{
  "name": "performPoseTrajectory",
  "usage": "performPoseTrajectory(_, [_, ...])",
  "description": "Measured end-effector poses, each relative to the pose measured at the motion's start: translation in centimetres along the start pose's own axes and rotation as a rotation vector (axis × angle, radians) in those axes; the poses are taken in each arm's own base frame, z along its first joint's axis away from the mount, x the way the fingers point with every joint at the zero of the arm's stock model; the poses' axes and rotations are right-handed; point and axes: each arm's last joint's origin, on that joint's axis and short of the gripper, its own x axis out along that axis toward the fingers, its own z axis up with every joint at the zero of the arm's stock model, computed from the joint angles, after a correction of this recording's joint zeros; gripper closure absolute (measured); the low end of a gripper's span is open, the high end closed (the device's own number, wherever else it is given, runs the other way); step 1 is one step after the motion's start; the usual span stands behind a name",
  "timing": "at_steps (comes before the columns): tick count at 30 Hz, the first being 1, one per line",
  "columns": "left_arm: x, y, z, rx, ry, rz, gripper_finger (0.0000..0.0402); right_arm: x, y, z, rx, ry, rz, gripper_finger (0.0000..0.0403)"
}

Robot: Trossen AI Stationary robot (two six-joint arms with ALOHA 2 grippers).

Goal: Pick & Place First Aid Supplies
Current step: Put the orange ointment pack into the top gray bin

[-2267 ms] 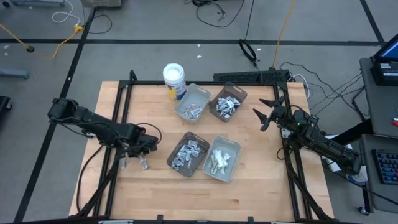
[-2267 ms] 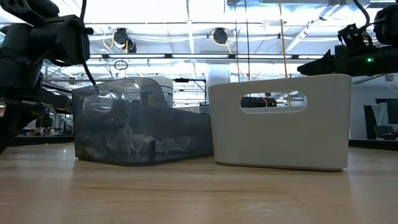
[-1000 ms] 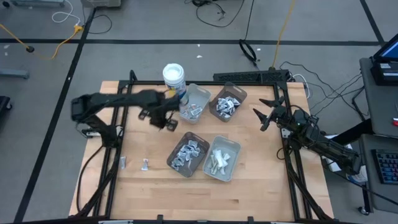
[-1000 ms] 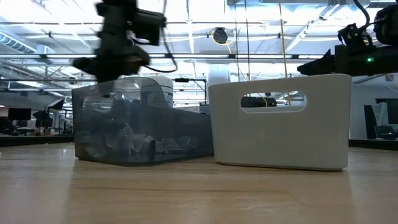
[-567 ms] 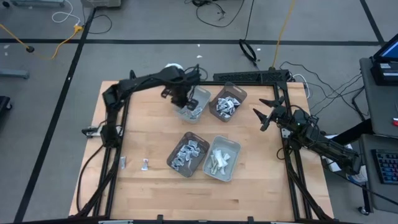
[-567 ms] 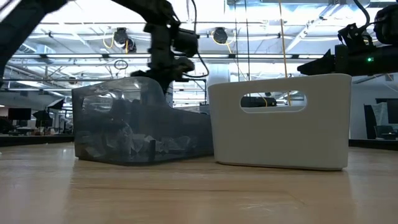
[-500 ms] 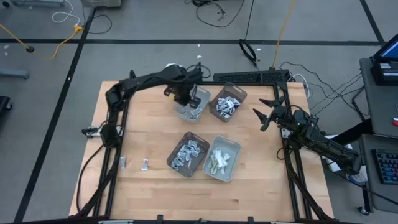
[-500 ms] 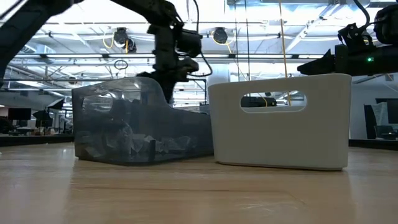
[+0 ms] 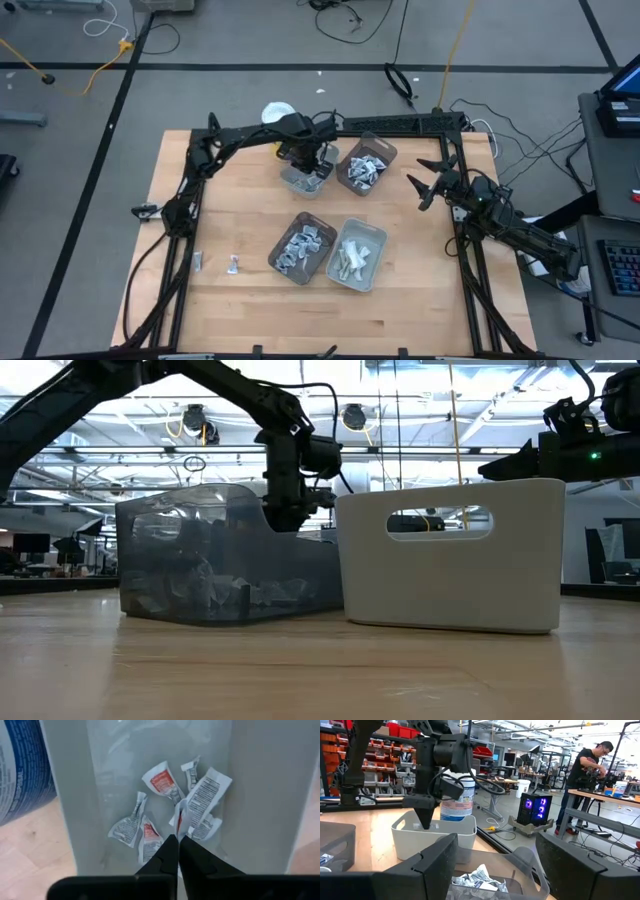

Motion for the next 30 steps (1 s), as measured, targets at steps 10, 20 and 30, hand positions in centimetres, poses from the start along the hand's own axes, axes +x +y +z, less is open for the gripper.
performPoseTrajectory(10, [0.0, 0.0, 0.1, -0.017, -0.016, 0.010, 0.0272, 0.0, 0.0, 0.0, 0.000, 0.000, 0.000, 0.0140])
performPoseTrajectory(20, [-4.3, 0.4, -1.3, -0.125, -0.090, -0.009, 0.0200, 0.0, 0.0, 0.0, 0.000, 0.000, 0.000, 0.0140])
performPoseTrajectory(30, [-5.0, 0.3, -6.5, -0.236, -0.072, 0.030, 0.0222, 0.0, 0.0, 0.0, 0.000, 0.000, 0.000, 0.0140])
